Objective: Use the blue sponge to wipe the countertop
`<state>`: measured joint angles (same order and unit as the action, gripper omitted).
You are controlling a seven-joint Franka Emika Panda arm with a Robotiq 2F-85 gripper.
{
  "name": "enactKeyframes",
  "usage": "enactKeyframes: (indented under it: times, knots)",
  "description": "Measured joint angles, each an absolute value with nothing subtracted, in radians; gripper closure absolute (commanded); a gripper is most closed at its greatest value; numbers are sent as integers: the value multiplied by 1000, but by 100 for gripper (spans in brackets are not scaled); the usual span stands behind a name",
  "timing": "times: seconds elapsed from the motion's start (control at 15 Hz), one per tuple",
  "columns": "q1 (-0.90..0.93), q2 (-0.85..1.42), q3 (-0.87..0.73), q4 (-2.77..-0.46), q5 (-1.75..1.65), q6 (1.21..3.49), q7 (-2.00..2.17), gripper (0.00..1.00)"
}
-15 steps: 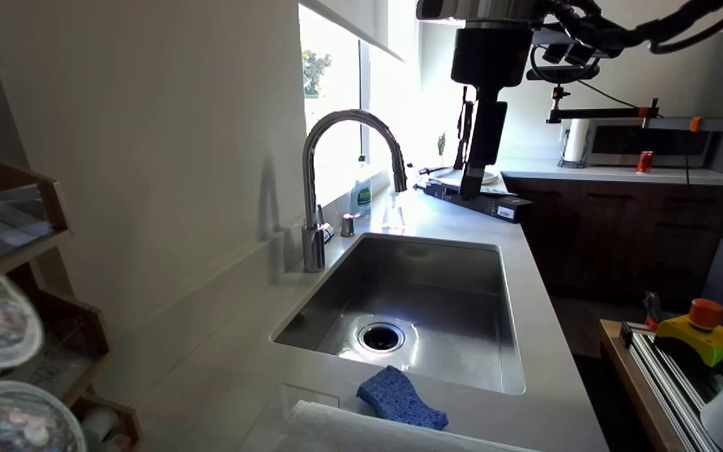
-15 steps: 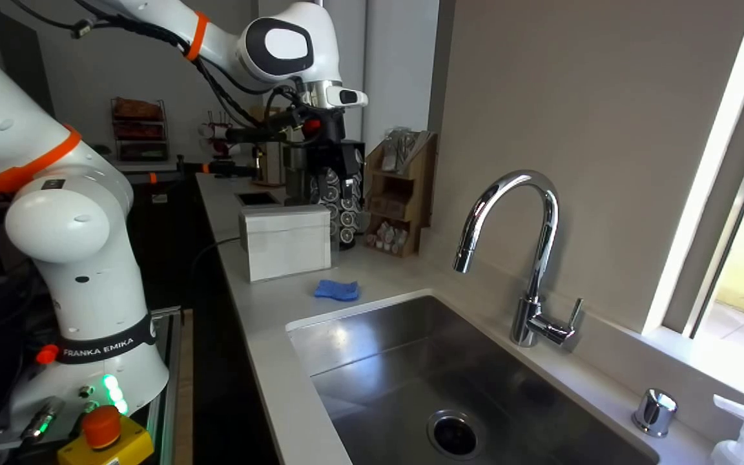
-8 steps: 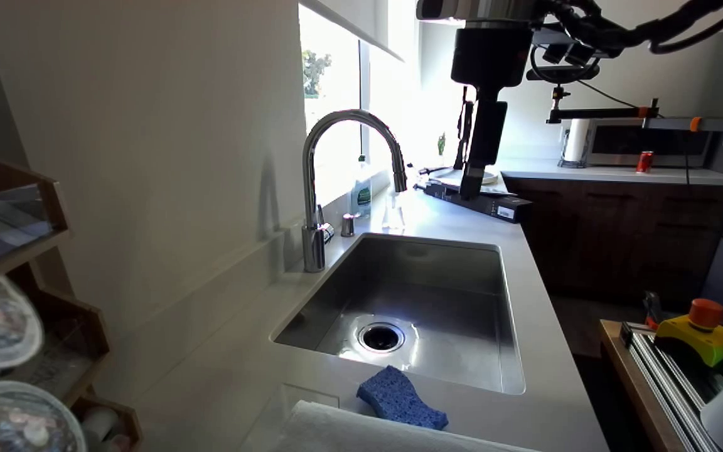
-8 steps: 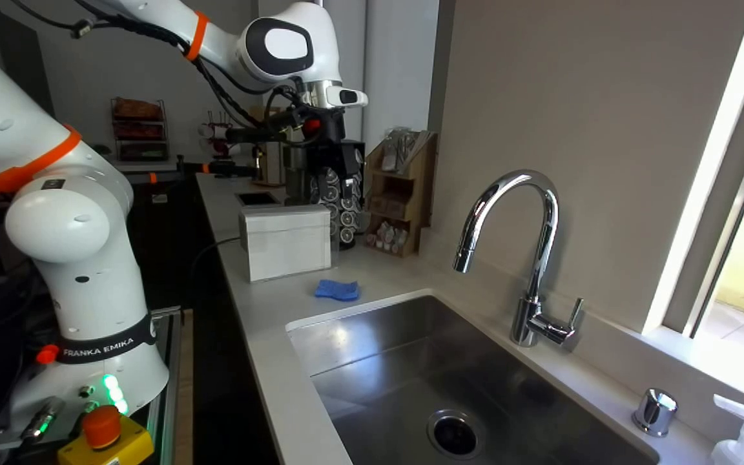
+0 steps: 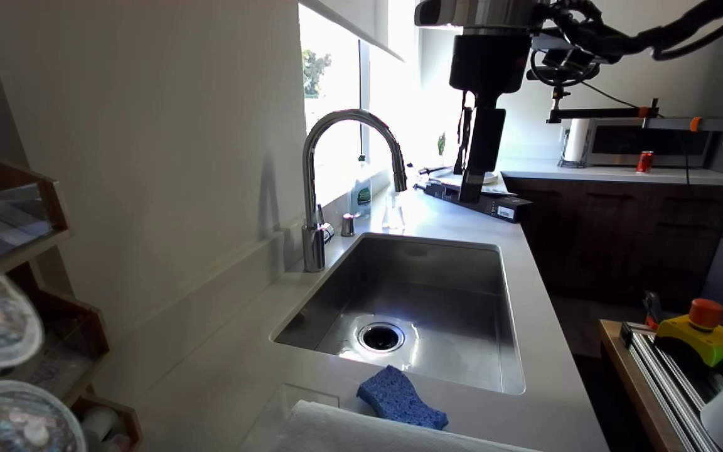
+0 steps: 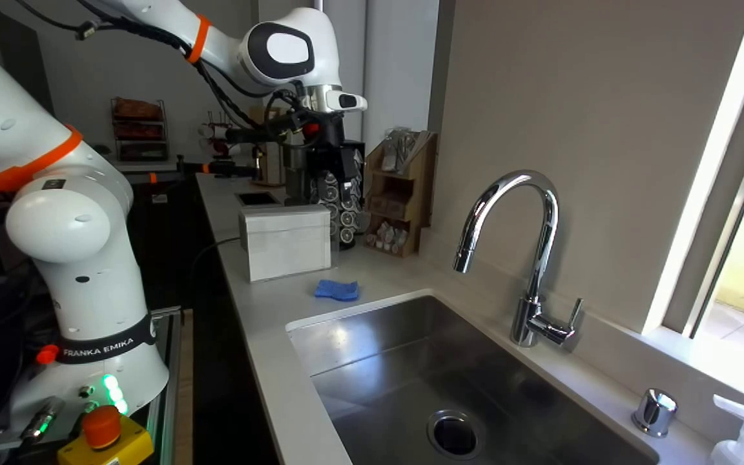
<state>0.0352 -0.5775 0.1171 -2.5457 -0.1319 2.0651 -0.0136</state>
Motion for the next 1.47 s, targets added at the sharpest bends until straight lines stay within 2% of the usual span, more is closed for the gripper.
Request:
enactKeyframes:
  times: [0.93, 1.47]
  knots:
    - [81, -500, 151, -2755, -57, 2413, 176, 0]
    - [97, -442, 154, -2754, -45, 2418, 168, 0]
